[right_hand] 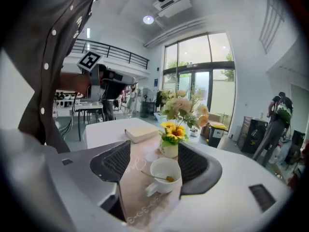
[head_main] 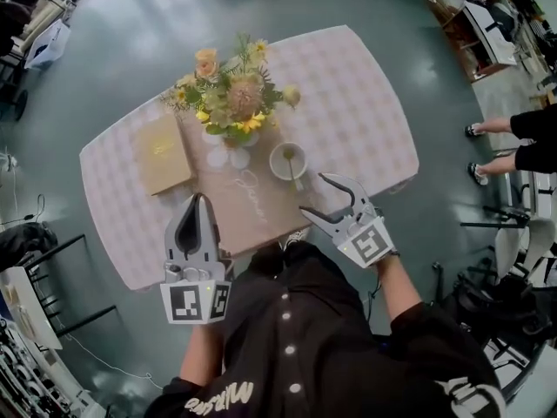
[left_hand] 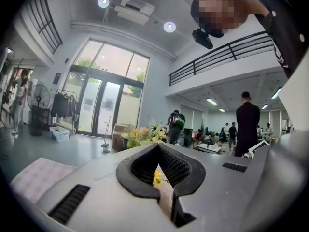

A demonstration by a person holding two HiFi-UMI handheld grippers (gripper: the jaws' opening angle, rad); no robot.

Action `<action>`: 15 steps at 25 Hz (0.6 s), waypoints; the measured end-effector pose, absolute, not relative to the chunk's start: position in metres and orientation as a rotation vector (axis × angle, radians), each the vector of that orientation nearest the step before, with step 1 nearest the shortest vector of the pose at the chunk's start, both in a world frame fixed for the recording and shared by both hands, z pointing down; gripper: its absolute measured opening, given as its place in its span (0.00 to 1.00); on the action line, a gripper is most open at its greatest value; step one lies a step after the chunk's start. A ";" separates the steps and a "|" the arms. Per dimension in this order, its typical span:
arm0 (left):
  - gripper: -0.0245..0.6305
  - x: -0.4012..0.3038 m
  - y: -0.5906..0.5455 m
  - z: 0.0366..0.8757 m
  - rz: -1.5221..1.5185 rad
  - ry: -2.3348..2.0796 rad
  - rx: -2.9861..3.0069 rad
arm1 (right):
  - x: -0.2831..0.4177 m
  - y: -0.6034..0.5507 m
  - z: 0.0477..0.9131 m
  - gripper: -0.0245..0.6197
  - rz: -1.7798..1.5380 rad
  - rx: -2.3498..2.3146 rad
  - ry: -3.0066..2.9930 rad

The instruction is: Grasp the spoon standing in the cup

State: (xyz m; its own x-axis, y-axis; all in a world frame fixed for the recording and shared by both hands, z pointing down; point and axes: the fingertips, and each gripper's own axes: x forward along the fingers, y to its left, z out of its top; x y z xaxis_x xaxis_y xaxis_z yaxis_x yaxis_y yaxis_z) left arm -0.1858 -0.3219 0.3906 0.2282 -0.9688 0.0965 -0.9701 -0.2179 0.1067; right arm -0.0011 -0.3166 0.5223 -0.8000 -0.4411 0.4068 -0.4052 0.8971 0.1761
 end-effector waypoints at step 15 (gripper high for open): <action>0.06 -0.204 -0.306 0.432 0.079 -1.909 2.219 | -0.036 -0.320 0.624 0.45 -0.462 0.321 -2.380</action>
